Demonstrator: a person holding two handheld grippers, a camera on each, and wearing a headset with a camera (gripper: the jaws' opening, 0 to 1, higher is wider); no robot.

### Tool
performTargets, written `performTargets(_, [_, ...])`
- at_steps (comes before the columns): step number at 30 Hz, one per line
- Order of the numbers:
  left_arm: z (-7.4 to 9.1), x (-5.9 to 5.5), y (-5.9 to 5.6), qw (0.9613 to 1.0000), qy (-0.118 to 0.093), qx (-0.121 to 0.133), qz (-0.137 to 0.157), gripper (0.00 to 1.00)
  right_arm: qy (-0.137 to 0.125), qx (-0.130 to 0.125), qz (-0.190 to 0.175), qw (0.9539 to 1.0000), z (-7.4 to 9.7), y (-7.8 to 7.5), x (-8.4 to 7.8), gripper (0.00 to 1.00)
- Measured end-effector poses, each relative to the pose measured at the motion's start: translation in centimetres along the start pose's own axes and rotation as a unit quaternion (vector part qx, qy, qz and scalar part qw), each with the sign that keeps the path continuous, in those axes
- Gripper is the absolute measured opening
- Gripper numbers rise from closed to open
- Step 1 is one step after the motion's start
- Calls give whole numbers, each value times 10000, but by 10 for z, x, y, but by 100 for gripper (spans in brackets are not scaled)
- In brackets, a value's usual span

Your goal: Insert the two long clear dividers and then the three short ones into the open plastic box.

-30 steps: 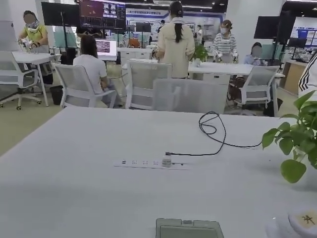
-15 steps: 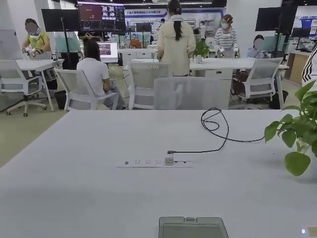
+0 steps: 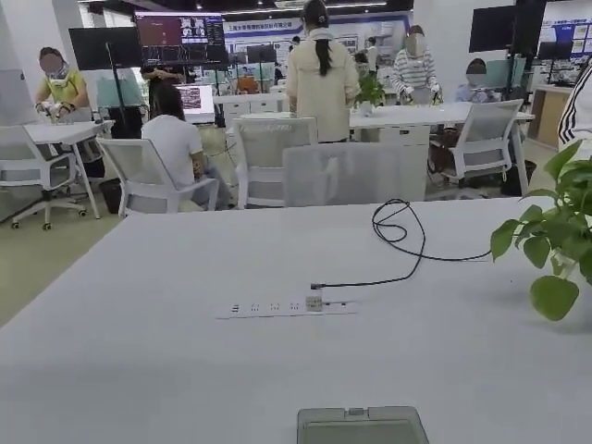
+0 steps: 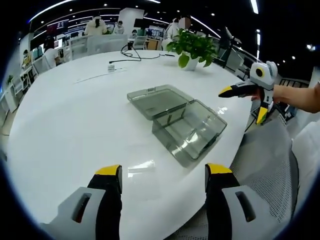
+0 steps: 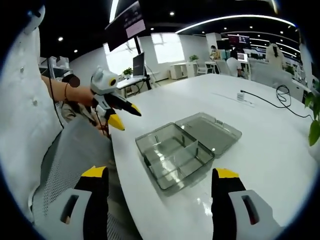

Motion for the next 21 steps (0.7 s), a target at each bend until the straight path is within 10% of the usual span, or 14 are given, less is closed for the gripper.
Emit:
performTargets(7, [-11, -14, 10, 9965, 767, 343, 29, 63, -66, -86, 101, 9999, 9, -2, -14, 86])
performTargets(21, [-33, -24, 18, 9867, 1469, 689, 70, 47, -59, -174, 284, 9994, 17, -1, -33, 86])
Point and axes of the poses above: the centre of the closed fingertips' face, and the gripper's own axes: z roughly backward along the fingers, y roughly to its left, x roughly out of its top, the point moved 7 cm from there along z, roughly backward along the fingers, and after that the axes turned 2 degrees about y, right-handed, at the moved point
